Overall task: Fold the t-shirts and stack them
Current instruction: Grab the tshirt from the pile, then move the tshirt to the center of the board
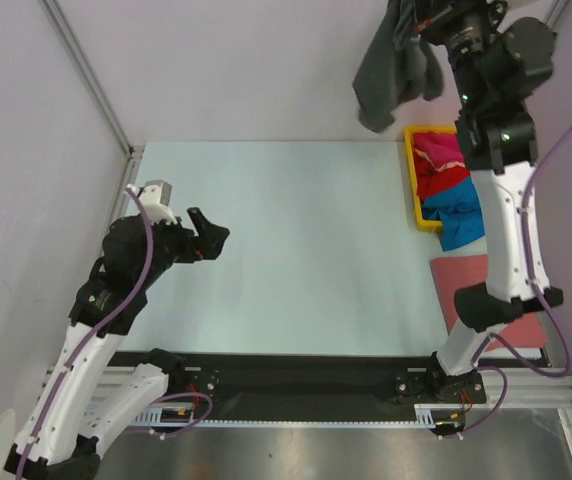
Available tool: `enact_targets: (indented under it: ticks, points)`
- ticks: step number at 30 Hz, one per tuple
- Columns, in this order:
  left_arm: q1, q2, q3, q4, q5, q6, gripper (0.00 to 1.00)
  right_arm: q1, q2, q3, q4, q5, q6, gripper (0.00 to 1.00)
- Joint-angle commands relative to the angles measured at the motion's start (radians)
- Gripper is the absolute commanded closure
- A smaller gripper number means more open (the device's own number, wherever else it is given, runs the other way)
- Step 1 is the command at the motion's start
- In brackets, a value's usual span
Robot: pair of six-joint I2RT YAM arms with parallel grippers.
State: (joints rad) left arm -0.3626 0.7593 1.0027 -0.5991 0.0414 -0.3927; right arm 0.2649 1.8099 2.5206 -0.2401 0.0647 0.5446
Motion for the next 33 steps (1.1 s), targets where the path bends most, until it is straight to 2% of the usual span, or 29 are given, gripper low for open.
enact_targets:
  ticks: [1, 4, 5, 6, 8, 9, 10, 11, 12, 13, 15, 16, 18, 19, 21, 25, 26, 28, 30, 33]
  points:
    - [0.014, -0.084, 0.025, -0.011, 0.008, -0.07, 0.02, 0.017, -0.121, -0.133, -0.017, -0.081, 0.146, 1.0]
    - [0.014, -0.143, 0.042, -0.053, -0.017, -0.08, 0.03, 0.054, -0.312, -0.441, -0.088, -0.117, 0.152, 1.0]
    - [0.014, -0.153, 0.046, -0.076, -0.018, -0.08, 0.02, 0.06, -0.364, -0.518, -0.143, -0.123, 0.153, 0.97]
    - [0.014, -0.173, 0.059, -0.091, -0.018, -0.08, 0.02, 0.06, -0.476, -0.704, -0.163, -0.159, 0.158, 0.91]
    - [0.014, -0.189, 0.071, -0.14, -0.023, -0.069, 0.03, 0.06, -0.59, -0.897, -0.2, -0.184, 0.152, 0.68]
    - [0.014, -0.198, 0.074, -0.155, -0.025, -0.066, 0.02, 0.06, -0.71, -1.065, -0.259, -0.195, 0.152, 0.55]
    - [0.014, -0.201, 0.077, -0.172, -0.028, -0.06, 0.02, 0.062, -0.76, -1.154, -0.302, -0.204, 0.138, 0.37]
    - [0.014, -0.199, 0.077, -0.201, -0.032, -0.055, 0.0, 0.06, -0.812, -1.225, -0.409, -0.201, 0.135, 0.29]
    - [0.014, -0.196, 0.07, -0.214, -0.035, -0.055, 0.0, 0.059, -0.878, -1.344, -0.463, -0.21, 0.129, 0.25]
    - [0.014, -0.184, 0.06, -0.22, -0.019, -0.057, 0.0, 0.057, -0.909, -1.394, -0.511, -0.223, 0.105, 0.22]
    - [0.014, -0.158, 0.019, -0.22, 0.009, -0.064, 0.0, 0.057, -0.951, -1.488, -0.597, -0.261, 0.092, 0.2]
    - [0.013, -0.123, 0.001, -0.211, 0.076, -0.078, 0.0, 0.057, -0.987, -1.558, -0.616, -0.269, 0.095, 0.21]
    - [0.013, -0.072, -0.071, -0.136, 0.161, -0.097, 0.02, 0.059, -1.012, -1.628, -0.591, -0.322, 0.098, 0.23]
    - [0.013, 0.002, -0.09, -0.113, 0.22, -0.115, 0.03, 0.059, -1.015, -1.673, -0.573, -0.338, 0.104, 0.24]
    - [0.011, 0.073, -0.139, -0.033, 0.242, -0.13, 0.05, 0.057, -0.992, -1.704, -0.512, -0.359, 0.115, 0.24]
    - [0.025, 0.299, -0.115, 0.06, 0.147, -0.155, 0.03, 0.057, -0.842, -1.729, -0.357, -0.387, 0.147, 0.25]
    - [0.033, 0.396, -0.101, 0.1, 0.14, -0.153, 0.03, 0.059, -0.758, -1.714, -0.291, -0.39, 0.152, 0.25]
    - [0.053, 0.49, -0.052, 0.11, 0.127, -0.149, 0.04, 0.059, -0.654, -1.682, -0.249, -0.387, 0.143, 0.23]
    - [0.062, 0.63, -0.007, 0.111, 0.124, -0.137, 0.08, 0.057, -0.492, -1.59, -0.243, -0.381, 0.086, 0.22]
    - [0.062, 0.777, 0.026, 0.143, 0.153, -0.14, 0.16, 0.059, -0.326, -1.455, -0.326, -0.314, 0.02, 0.21]
